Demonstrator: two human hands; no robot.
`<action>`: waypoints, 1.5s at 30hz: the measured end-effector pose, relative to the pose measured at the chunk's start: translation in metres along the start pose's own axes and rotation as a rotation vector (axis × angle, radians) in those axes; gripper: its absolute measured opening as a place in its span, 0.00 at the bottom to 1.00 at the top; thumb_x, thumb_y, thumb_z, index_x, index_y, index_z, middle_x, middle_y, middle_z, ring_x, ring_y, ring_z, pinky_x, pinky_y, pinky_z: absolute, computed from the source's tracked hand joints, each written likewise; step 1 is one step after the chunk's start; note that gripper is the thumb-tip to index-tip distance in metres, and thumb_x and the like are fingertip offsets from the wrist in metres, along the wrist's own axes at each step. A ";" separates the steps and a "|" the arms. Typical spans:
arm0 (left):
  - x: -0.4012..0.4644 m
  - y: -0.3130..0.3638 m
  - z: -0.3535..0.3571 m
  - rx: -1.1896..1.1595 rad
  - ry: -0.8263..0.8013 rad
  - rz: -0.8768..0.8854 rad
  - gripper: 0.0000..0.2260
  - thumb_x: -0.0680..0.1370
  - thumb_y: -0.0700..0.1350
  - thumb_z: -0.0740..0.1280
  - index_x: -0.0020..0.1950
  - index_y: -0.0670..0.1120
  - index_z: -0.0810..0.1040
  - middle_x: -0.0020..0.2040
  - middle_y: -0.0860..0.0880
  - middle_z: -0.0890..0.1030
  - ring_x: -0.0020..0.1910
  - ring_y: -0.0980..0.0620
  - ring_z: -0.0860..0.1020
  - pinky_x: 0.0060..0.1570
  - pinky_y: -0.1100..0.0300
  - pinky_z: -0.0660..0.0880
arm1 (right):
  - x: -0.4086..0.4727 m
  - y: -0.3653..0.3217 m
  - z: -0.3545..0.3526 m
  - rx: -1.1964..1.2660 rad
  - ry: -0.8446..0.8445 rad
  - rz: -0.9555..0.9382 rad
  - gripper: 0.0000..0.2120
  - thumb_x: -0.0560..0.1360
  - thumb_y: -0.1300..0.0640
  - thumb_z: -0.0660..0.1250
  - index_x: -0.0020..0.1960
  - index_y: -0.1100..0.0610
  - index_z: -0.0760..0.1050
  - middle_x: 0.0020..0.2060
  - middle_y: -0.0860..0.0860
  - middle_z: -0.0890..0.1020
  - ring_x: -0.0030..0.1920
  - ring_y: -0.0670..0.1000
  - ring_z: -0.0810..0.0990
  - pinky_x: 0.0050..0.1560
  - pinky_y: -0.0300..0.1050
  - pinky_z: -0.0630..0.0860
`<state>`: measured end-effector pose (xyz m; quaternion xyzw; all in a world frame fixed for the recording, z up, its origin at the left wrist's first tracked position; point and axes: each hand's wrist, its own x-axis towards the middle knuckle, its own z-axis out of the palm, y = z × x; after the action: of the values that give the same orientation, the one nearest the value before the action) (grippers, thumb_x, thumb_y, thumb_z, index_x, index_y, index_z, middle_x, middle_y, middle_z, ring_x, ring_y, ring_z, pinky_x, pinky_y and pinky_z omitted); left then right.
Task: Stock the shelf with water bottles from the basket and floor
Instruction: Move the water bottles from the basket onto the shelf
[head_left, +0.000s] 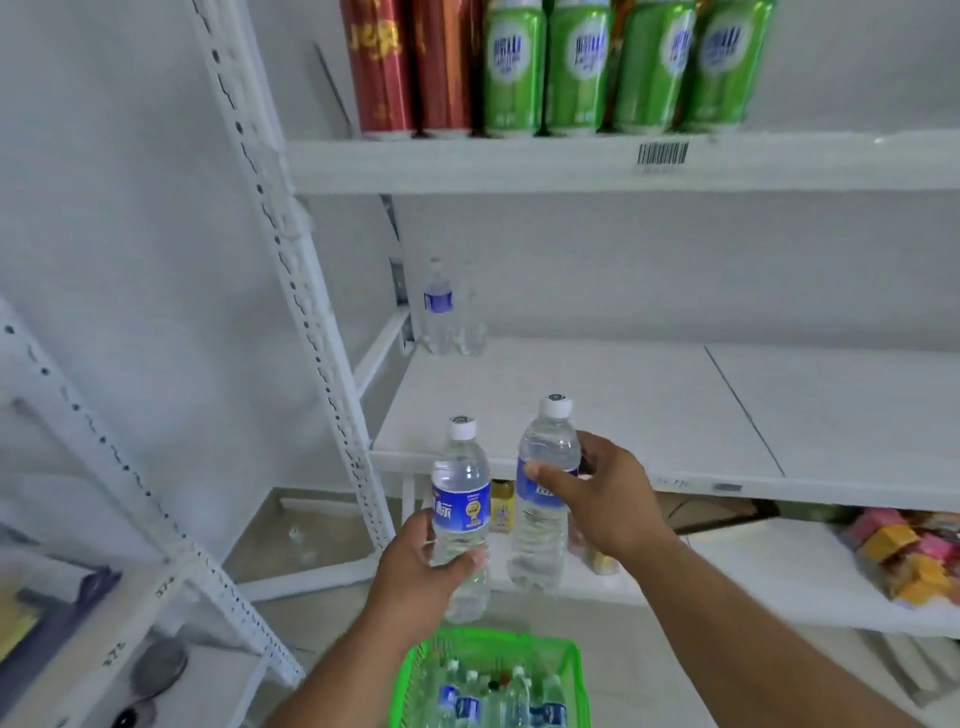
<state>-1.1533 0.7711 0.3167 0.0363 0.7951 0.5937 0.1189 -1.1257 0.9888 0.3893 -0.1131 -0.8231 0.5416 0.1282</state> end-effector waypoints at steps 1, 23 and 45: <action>0.001 0.009 -0.001 0.002 0.012 0.010 0.25 0.61 0.56 0.80 0.55 0.57 0.79 0.52 0.52 0.85 0.54 0.48 0.82 0.59 0.42 0.77 | 0.000 -0.011 -0.006 0.010 0.013 -0.016 0.10 0.71 0.48 0.76 0.51 0.47 0.83 0.42 0.41 0.86 0.45 0.41 0.84 0.47 0.44 0.80; 0.154 0.078 -0.036 0.021 0.018 0.067 0.20 0.70 0.45 0.78 0.56 0.58 0.74 0.50 0.61 0.78 0.47 0.68 0.74 0.47 0.64 0.70 | 0.168 -0.053 0.030 -0.074 0.035 -0.017 0.17 0.71 0.45 0.76 0.56 0.47 0.80 0.46 0.43 0.85 0.47 0.47 0.83 0.52 0.47 0.81; 0.350 0.064 -0.024 0.012 0.126 0.053 0.17 0.72 0.41 0.76 0.54 0.55 0.75 0.44 0.64 0.77 0.42 0.70 0.75 0.39 0.74 0.69 | 0.352 -0.012 0.088 -0.026 -0.024 0.052 0.11 0.72 0.51 0.76 0.51 0.49 0.78 0.42 0.45 0.83 0.43 0.47 0.82 0.40 0.38 0.74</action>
<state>-1.5037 0.8367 0.3331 0.0205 0.8032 0.5931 0.0527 -1.4869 1.0225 0.3978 -0.1295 -0.8284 0.5352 0.1026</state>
